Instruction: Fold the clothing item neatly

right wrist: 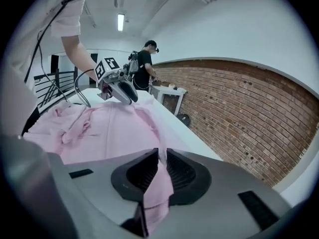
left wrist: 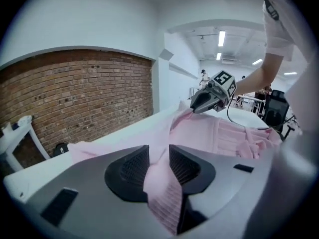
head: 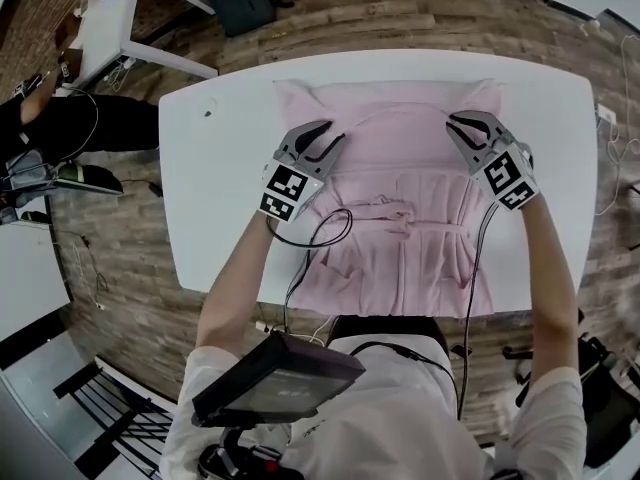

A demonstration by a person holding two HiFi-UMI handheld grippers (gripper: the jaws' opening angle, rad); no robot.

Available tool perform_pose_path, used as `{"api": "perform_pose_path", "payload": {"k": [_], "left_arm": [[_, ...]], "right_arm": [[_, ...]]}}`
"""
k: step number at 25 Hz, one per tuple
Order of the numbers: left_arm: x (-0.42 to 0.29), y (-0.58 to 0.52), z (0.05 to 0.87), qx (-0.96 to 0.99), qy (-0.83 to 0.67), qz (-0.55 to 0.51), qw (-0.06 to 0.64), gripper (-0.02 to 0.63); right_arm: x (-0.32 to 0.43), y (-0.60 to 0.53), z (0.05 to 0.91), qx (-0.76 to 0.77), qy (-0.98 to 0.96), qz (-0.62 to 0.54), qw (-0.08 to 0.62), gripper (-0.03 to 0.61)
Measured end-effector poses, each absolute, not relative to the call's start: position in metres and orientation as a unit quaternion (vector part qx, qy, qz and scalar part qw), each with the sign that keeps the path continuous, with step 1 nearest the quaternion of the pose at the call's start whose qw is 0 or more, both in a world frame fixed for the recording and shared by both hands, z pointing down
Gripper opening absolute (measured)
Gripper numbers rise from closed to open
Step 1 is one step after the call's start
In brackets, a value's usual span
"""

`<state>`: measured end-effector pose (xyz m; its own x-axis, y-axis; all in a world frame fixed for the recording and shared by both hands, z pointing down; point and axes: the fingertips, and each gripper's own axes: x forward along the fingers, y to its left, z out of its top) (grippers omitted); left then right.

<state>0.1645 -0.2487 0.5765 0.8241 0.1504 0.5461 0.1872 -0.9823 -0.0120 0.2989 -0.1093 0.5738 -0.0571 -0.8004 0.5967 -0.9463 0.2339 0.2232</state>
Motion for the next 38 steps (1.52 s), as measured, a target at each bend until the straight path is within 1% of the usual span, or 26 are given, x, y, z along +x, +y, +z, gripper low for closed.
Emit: {"api": "perform_pose_path", "payload": {"k": [2,5,8,9,10,11,12,13,14,15,19,25,35,38], "left_arm": [[0.151,-0.249,0.585,-0.954,-0.073,-0.29,0.008,0.112],[0.145,-0.261,0.58,-0.958,-0.043,-0.284,-0.025,0.112],[0.164,-0.272,0.559,-0.963,-0.032,-0.266,-0.029,0.112],[0.174,-0.271,0.553,-0.964,-0.039,-0.26,-0.029,0.112],[0.185,-0.267,0.548,-0.965,-0.05,-0.255,-0.028,0.111],[0.197,-0.261,0.546,-0.965,-0.063,-0.254,-0.027,0.11],[0.207,-0.254,0.546,-0.963,-0.075,-0.256,-0.026,0.108],[0.216,-0.247,0.549,-0.961,-0.086,-0.262,-0.027,0.066],[0.223,-0.24,0.552,-0.957,-0.098,-0.27,-0.031,0.008],[0.228,-0.232,0.557,-0.953,-0.11,-0.281,-0.036,0.002],[0.228,-0.221,0.581,-0.933,-0.137,-0.331,-0.033,0.002],[0.207,-0.231,0.609,-0.912,-0.145,-0.381,-0.029,0.002],[0.203,-0.24,0.622,-0.903,-0.149,-0.4,-0.049,0.002],[0.198,-0.239,0.623,-0.906,-0.141,-0.397,-0.04,0.002]], "right_arm": [[0.3,-0.096,0.582,0.602,-0.717,0.122,0.331,0.075],[0.309,-0.078,0.582,0.611,-0.708,0.149,0.321,0.081],[0.32,-0.085,0.557,0.643,-0.7,0.156,0.269,0.08],[0.323,-0.092,0.549,0.655,-0.696,0.155,0.252,0.073],[0.323,-0.101,0.544,0.662,-0.693,0.153,0.241,0.027],[0.321,-0.11,0.542,0.664,-0.693,0.152,0.237,0.004],[0.317,-0.119,0.544,0.66,-0.696,0.152,0.238,0.004],[0.31,-0.128,0.548,0.653,-0.7,0.155,0.243,0.005],[0.303,-0.135,0.553,0.646,-0.705,0.159,0.247,0.004],[0.295,-0.141,0.558,0.639,-0.709,0.166,0.25,0.004],[0.278,-0.149,0.578,0.612,-0.715,0.193,0.277,0.004],[0.292,-0.121,0.609,0.605,-0.691,0.23,0.321,0.005],[0.304,-0.117,0.62,0.626,-0.668,0.266,0.303,0.004],[0.301,-0.114,0.618,0.639,-0.657,0.261,0.303,0.003]]}}
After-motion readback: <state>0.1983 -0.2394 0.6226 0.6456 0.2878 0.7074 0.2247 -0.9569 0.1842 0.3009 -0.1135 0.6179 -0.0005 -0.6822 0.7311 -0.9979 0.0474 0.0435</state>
